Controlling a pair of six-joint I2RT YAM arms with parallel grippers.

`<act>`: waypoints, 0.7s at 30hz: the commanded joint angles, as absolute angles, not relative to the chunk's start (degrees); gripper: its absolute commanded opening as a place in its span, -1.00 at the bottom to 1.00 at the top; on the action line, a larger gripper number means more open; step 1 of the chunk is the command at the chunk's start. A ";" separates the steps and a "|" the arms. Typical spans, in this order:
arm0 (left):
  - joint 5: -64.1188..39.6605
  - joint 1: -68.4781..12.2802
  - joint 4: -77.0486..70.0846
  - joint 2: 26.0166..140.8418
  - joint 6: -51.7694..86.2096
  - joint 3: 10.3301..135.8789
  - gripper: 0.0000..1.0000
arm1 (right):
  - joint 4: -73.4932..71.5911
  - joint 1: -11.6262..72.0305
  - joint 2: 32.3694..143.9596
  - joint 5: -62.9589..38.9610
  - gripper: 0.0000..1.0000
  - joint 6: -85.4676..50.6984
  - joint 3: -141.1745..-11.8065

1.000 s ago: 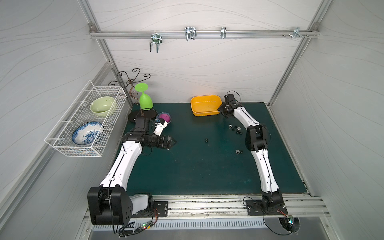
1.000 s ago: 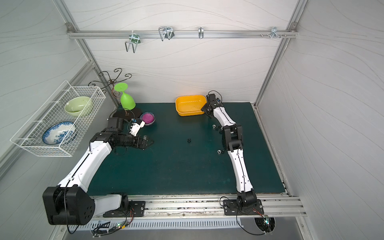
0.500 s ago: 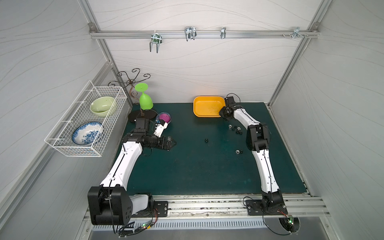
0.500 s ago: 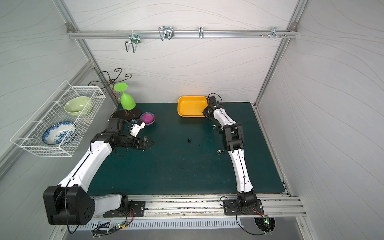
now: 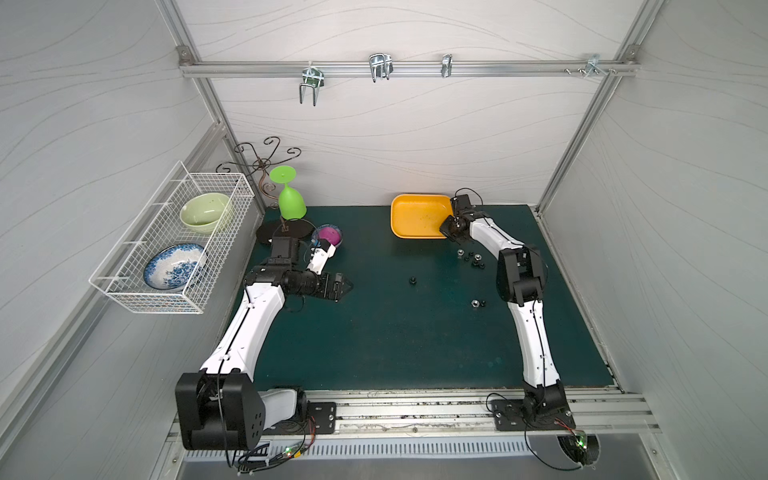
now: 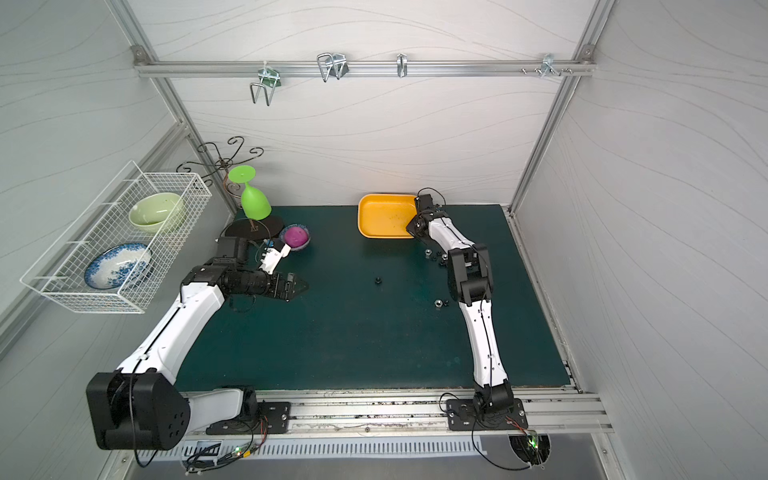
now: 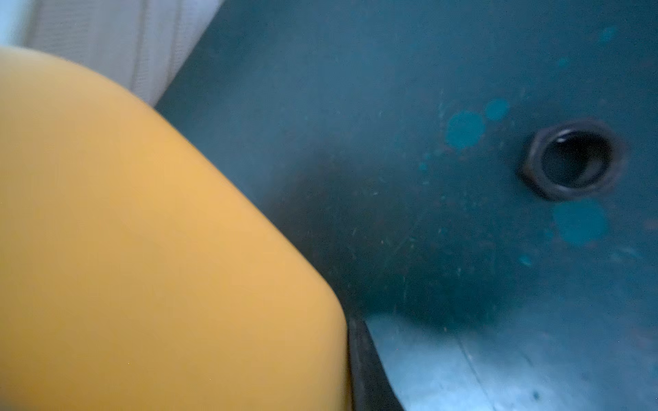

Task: Put the nuts on the desktop into the storage box
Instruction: Pick up the storage box at the center of the board, then place the storage box at the center of the board.

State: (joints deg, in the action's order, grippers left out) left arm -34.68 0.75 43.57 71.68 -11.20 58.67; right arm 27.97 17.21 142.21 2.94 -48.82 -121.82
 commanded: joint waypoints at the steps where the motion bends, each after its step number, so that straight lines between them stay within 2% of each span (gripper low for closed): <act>1: -35.87 1.05 43.05 72.09 -11.42 59.28 0.97 | 23.66 17.05 135.25 2.19 -1.00 -47.70 -120.59; 12: -34.08 1.04 55.29 70.69 -22.78 69.56 0.97 | 16.62 19.96 116.68 2.07 -1.00 -40.46 -100.82; 21: -39.28 1.05 69.20 70.41 -26.69 84.12 0.97 | 18.46 25.11 103.20 4.06 -1.00 -30.15 -90.02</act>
